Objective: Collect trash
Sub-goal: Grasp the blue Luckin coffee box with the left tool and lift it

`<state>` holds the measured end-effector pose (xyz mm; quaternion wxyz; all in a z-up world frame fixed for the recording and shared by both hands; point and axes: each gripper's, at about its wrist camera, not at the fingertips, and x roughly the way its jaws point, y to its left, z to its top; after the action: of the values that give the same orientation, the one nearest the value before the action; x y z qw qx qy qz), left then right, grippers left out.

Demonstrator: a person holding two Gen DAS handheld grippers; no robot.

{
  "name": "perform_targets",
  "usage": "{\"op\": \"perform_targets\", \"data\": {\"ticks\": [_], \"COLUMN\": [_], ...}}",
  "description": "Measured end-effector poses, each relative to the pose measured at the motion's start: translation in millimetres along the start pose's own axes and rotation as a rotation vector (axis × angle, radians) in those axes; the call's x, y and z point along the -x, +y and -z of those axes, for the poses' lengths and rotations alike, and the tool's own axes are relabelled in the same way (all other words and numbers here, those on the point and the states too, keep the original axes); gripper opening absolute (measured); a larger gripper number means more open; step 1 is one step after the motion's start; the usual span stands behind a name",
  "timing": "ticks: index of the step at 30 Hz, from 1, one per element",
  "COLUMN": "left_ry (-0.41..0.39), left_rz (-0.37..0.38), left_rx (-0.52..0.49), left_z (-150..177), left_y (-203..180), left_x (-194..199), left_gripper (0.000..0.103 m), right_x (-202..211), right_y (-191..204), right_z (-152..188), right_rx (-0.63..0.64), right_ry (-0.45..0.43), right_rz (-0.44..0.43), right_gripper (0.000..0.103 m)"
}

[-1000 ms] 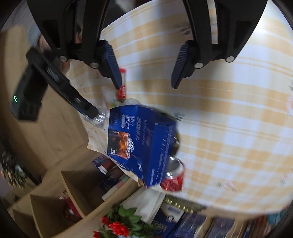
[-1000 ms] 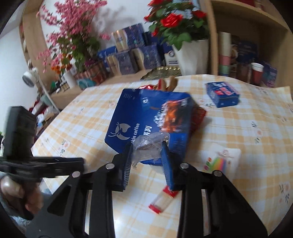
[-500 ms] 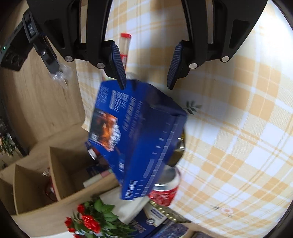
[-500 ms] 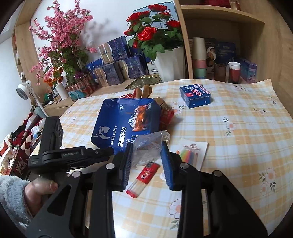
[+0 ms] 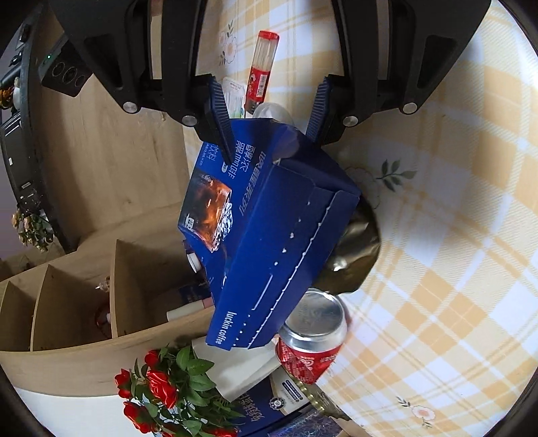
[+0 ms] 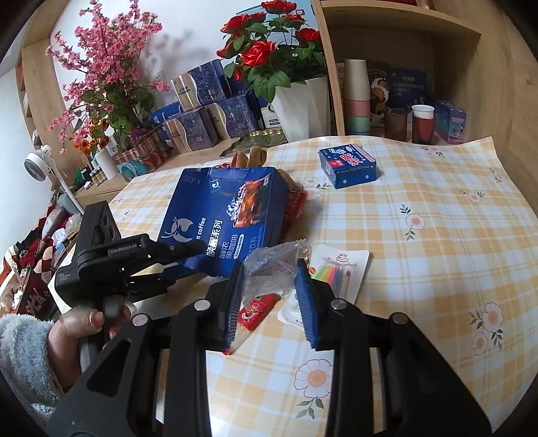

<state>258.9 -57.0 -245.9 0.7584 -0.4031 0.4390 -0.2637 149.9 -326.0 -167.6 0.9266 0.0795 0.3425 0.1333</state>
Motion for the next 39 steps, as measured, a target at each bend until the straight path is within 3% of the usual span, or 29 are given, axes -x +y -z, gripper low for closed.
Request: {"op": "perform_targets", "data": {"ticks": [1,10,17,31,39], "left_ry": [0.004,-0.064,0.001,0.058,0.087], "left_rz": [-0.014,-0.122,-0.177,-0.154,-0.156], "left_rx": [-0.006,-0.275,-0.459,-0.479,-0.503], "left_z": [-0.5,-12.8,-17.6,0.8,45.9], "left_y": [-0.8,-55.1,-91.7,-107.3,-101.8], "left_x": [-0.7,38.0,57.3,131.3,189.3], "left_gripper": [0.019,0.014,0.014,0.014,0.014], "right_x": [0.3,6.1,12.7,56.4,88.9], "right_y": [-0.8,-5.1,-0.8,30.2,64.7], "right_z": [0.5,-1.3,-4.4,5.4,30.2], "right_rx": [-0.001,-0.004,-0.013,0.008,0.027], "right_ry": [0.001,-0.018,-0.036,-0.07,-0.076], "right_rz": [0.002,0.012,0.001,-0.024,-0.037], "right_gripper": [0.033,0.033,0.033,0.033,0.033]}}
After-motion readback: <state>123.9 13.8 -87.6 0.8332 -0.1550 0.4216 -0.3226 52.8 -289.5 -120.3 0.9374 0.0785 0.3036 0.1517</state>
